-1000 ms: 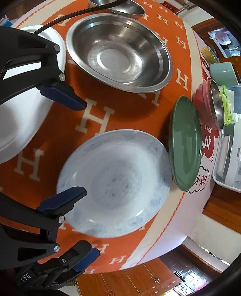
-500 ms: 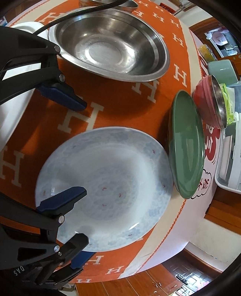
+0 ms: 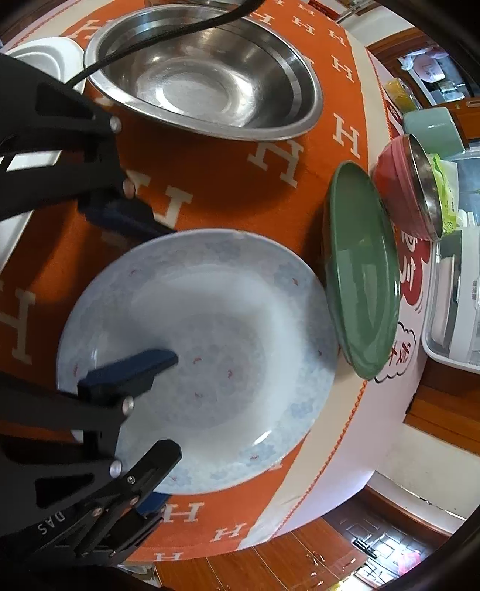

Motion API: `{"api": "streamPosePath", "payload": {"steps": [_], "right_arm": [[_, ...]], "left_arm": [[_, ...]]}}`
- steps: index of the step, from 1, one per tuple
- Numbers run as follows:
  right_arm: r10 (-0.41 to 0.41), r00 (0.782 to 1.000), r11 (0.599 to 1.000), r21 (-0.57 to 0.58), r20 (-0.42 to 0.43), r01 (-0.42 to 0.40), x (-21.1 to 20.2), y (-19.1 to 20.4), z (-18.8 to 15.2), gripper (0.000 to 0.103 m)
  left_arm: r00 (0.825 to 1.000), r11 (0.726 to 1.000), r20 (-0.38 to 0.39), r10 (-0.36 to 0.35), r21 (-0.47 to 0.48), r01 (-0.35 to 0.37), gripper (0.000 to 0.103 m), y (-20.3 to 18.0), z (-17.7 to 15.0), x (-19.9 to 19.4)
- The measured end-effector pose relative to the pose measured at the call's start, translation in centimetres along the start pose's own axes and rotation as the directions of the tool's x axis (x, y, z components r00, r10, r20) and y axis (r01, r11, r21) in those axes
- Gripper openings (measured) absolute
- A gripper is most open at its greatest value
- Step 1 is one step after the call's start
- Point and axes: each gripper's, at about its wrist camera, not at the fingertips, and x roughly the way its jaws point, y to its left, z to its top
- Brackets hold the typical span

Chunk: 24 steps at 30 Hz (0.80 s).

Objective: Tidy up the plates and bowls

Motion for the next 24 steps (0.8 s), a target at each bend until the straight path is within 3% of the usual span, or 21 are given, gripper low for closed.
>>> {"api": "streamPosePath", "payload": {"steps": [14,24], "right_arm": [[-0.02,0.999,0.999,0.032,-0.034,0.021,-0.1,-0.1,0.3,0.026],[-0.047,0.995,0.997,0.063,-0.084,0.052,-0.4,-0.2,0.4,0.02]], "left_arm": [[1.0,0.998,0.016,0.019,-0.063,-0.018,0.026,1.5,-0.4,-0.8],[1.0,0.999,-0.014,0.027,-0.041,-0.028,0.021,1.4,-0.9,-1.4]]}}
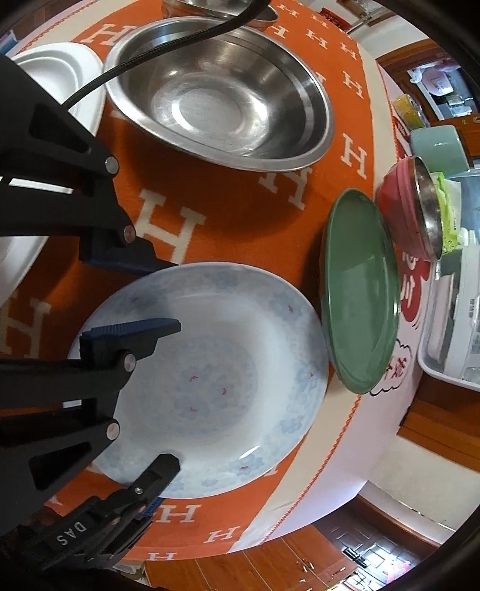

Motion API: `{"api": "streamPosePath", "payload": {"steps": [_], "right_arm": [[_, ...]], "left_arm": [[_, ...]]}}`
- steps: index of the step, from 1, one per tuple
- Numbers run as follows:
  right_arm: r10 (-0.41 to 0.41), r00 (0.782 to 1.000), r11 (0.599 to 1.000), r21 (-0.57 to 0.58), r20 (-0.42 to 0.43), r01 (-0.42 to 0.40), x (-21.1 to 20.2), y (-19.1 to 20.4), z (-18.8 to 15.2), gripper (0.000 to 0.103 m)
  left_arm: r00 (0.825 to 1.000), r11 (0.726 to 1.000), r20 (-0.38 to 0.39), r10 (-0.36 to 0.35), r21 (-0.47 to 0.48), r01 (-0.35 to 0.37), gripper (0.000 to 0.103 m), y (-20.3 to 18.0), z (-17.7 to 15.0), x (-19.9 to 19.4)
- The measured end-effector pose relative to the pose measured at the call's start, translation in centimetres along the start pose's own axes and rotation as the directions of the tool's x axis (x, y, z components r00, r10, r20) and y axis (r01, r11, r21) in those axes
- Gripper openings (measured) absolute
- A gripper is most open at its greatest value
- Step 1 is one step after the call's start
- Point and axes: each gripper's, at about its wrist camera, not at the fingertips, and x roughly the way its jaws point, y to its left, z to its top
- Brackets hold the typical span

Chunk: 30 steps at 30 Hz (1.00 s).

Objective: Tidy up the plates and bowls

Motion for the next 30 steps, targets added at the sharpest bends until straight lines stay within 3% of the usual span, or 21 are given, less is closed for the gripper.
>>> {"api": "streamPosePath", "payload": {"steps": [9,15,30], "right_arm": [[-0.038,0.998,0.999,-0.002,-0.048,0.037,-0.6,-0.1,-0.3,0.015],[-0.037,0.997,0.999,0.008,-0.071,0.037,-1.1,-0.2,-0.9,0.015],[-0.039,0.999,0.999,-0.001,-0.009,0.039,-4.9,1.2,-1.9,0.015]], "left_arm": [[0.999,0.998,-0.041,-0.028,0.054,0.03,0.02,-0.4,-2.1,-1.0],[0.999,0.996,-0.029,-0.031,0.087,0.034,0.019,-0.6,-3.1,-2.1],[0.997,0.987,0.032,-0.07,0.145,0.065,0.019,-0.8,-4.5,-6.1]]}}
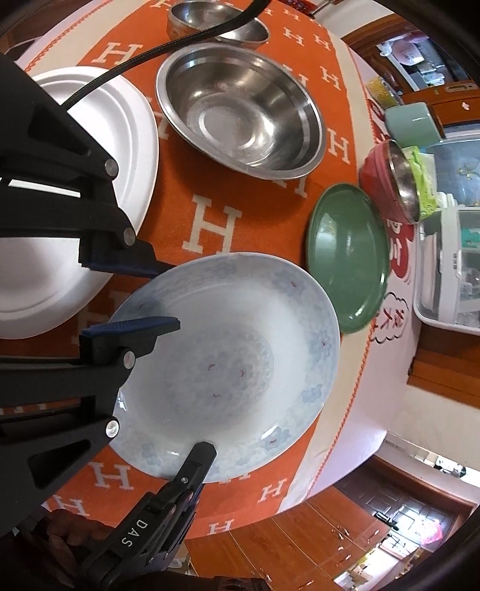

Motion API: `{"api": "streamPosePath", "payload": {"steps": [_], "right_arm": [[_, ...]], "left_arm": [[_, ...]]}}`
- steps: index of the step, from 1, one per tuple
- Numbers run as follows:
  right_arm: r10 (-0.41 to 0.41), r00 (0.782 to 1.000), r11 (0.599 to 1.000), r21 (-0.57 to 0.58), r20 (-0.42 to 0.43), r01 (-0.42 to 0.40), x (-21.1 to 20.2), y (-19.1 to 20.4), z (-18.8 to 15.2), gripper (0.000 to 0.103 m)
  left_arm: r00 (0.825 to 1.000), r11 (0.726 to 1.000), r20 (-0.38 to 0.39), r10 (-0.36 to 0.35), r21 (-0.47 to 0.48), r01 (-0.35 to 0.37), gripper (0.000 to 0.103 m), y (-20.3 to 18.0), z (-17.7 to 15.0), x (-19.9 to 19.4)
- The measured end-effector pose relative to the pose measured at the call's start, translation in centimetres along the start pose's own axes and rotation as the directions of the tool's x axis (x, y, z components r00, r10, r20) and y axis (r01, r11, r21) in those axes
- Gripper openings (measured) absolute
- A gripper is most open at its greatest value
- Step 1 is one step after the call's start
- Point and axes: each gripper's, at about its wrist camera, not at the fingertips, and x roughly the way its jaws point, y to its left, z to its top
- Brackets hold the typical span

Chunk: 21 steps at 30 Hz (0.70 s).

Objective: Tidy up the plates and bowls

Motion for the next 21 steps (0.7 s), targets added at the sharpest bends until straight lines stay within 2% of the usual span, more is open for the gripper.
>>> {"api": "streamPosePath", "payload": {"steps": [15,21], "right_arm": [[-0.009,0.996,1.0,-0.003,0.092,0.009,-4.6,2.6,-2.4,0.015],[-0.02,0.99,0.999,-0.03,0.14,0.024,-6.5,4.0,-3.3,0.015]], "left_arm": [[0.991,0.999,0.13,-0.019,0.044,0.014,0.019,-0.3,-2.5,-6.1],[0.987,0.999,0.16,-0.02,0.049,0.012,0.019,-0.3,-3.8,-8.1]]}}
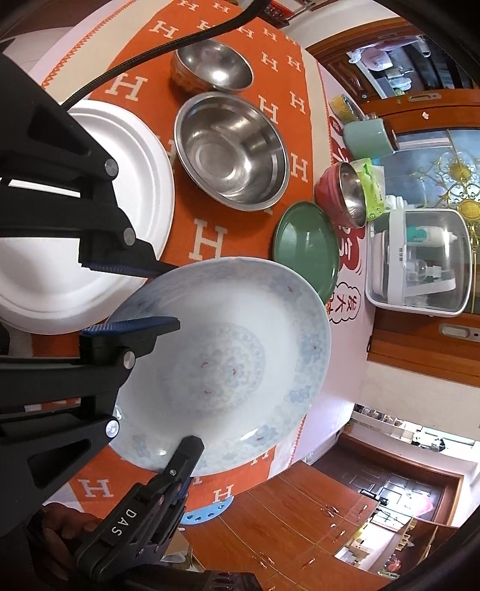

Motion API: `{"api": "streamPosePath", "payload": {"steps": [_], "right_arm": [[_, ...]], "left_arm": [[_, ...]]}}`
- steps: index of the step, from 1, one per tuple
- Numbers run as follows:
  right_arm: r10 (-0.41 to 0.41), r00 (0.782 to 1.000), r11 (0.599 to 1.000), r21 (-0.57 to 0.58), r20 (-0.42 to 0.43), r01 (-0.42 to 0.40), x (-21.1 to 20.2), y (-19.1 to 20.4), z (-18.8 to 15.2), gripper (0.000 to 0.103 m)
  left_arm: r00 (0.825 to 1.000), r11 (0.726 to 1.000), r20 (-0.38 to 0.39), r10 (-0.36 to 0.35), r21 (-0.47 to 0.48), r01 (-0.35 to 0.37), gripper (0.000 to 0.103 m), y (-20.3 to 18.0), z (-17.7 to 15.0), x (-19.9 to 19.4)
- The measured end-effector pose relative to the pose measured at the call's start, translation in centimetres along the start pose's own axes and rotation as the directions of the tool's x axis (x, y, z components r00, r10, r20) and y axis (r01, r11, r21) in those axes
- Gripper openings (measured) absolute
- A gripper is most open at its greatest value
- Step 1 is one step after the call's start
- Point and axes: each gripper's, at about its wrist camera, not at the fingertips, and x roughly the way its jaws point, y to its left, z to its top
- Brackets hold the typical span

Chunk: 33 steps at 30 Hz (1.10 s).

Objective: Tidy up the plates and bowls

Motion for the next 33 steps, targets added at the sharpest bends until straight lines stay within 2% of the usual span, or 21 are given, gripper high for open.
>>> {"api": "streamPosePath", "payload": {"steps": [8,17,33], "right_arm": [[0.006,1.0,1.0,-0.009,0.031,-0.005,-1.8,1.2,-0.8,0.015],[0.003,0.999,1.0,-0.017,0.033,-0.003,-3.0,3.0,-2.5,0.015],[-0.025,1.0,1.0,-0.008,-0.004,0.025,-3.6,7.0,-5.8,0.015]], "left_arm": [[1.0,1.0,0.025,-0.014,0.019,0.013,0.019,0.1,-1.3,-2.7],[1.0,0.999,0.012,-0.01,0.049,0.01,0.019,0.8,-3.3,-4.7],[0.998,0.995,-0.06,-0.025,0.095,0.031,0.019,3.8,-5.9,-6.6]]}}
